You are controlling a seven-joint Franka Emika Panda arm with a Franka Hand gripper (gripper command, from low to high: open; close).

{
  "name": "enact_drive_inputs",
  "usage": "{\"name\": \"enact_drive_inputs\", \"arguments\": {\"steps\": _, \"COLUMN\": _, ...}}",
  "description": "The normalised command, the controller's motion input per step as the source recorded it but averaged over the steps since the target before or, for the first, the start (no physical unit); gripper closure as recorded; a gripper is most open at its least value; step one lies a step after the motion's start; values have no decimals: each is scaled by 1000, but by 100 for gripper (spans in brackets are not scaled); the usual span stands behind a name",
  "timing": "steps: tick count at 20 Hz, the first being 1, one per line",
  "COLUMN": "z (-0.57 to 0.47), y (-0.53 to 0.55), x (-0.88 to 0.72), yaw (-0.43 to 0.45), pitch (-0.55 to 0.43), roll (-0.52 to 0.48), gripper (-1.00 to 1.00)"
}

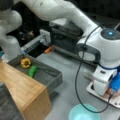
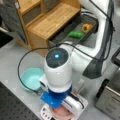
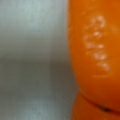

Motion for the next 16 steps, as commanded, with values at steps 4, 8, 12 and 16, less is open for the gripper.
{"name": "enact_drive_inputs", "arguments": {"steps": 4, "z": 86, "y": 3, "x": 109, "yaw": 53, "pitch": 112, "roll": -349, "gripper": -100}}
{"name": "enact_drive_inputs", "arguments": {"steps": 8, "z": 69, "y": -17, "x": 58, "yaw": 70, "pitch": 108, "roll": -348, "gripper": -100}}
{"name": "enact_drive_inputs", "arguments": {"steps": 12, "z": 18, "y": 77, "x": 55, "yaw": 54, "pitch": 91, "roll": -331, "gripper": 100}}
{"name": "enact_drive_inputs", "arguments": {"steps": 16, "z": -27, "y": 140, "x": 65, "yaw": 34, "pitch": 70, "roll": -317, "gripper": 100}}
